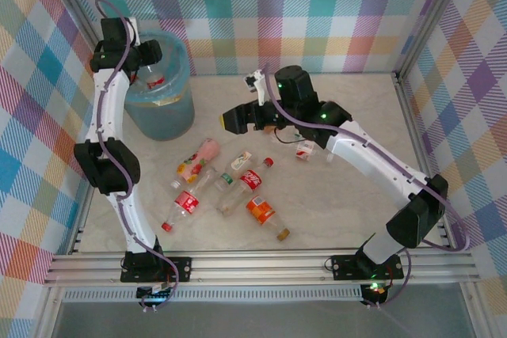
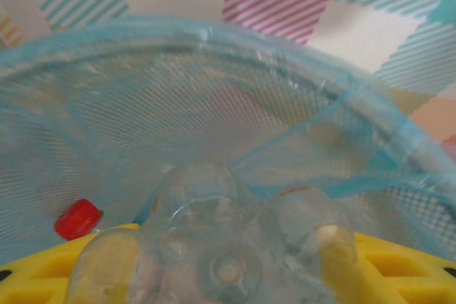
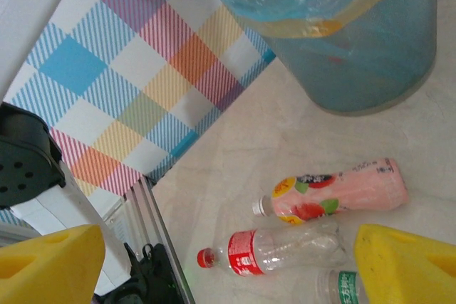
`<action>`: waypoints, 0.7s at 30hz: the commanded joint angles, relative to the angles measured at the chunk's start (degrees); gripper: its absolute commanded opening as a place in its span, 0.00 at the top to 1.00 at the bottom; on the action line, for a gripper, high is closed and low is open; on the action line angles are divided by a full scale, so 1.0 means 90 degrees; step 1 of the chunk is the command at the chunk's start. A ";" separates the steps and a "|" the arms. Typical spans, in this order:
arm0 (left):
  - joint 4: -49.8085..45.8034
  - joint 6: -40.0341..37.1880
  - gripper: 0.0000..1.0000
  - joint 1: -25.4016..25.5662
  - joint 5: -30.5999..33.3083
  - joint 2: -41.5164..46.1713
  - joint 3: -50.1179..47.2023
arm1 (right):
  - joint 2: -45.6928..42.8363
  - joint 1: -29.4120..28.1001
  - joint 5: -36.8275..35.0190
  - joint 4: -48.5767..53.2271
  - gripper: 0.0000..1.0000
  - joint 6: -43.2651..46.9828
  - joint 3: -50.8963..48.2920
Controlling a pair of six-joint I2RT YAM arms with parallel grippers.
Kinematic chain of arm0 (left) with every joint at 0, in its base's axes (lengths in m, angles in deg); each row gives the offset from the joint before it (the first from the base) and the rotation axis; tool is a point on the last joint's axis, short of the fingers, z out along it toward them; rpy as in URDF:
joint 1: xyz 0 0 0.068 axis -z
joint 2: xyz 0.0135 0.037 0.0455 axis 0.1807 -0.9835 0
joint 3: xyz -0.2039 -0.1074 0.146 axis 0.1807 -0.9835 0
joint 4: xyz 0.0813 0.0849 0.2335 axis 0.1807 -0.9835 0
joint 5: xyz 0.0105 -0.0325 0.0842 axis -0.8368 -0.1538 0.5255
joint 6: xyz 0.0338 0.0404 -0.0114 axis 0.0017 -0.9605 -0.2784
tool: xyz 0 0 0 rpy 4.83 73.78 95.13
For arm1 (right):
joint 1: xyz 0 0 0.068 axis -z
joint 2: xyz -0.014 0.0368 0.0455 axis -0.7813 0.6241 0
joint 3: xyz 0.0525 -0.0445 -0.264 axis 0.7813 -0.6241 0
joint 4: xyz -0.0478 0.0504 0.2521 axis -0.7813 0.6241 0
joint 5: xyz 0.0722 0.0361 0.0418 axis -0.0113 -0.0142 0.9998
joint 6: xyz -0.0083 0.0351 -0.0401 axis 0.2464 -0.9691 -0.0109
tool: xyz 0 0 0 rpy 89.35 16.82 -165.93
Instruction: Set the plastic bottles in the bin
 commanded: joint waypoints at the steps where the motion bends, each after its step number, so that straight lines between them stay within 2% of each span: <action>1: -0.0013 -0.0399 0.42 -0.0041 -0.0283 -0.0083 -0.0185 | -0.0041 -0.0046 0.0043 -0.0078 0.10 0.0021 -0.0083; 5: -0.0008 -0.0480 0.38 -0.0041 -0.0323 -0.0180 -0.0338 | 0.0036 -0.0053 0.0104 -0.0066 0.10 -0.0026 -0.0073; 8: -0.0018 -0.0456 0.25 -0.0041 -0.0264 -0.0205 -0.0315 | 0.0073 -0.0053 0.0105 -0.0048 0.09 -0.0030 -0.0062; 11: -0.0009 -0.0396 0.19 -0.0037 -0.0201 -0.0128 -0.0221 | 0.0097 -0.0053 0.0075 -0.0010 0.09 -0.0038 -0.0024; 15: -0.0139 -0.0331 0.17 -0.0040 -0.0165 -0.0003 0.0136 | 0.0095 -0.0053 -0.0018 0.0148 0.09 0.0041 0.0072; 21: -0.0194 -0.0015 0.17 -0.0033 -0.0467 0.0508 0.0480 | -0.0021 -0.0048 -0.0586 0.0869 0.08 0.0475 0.0385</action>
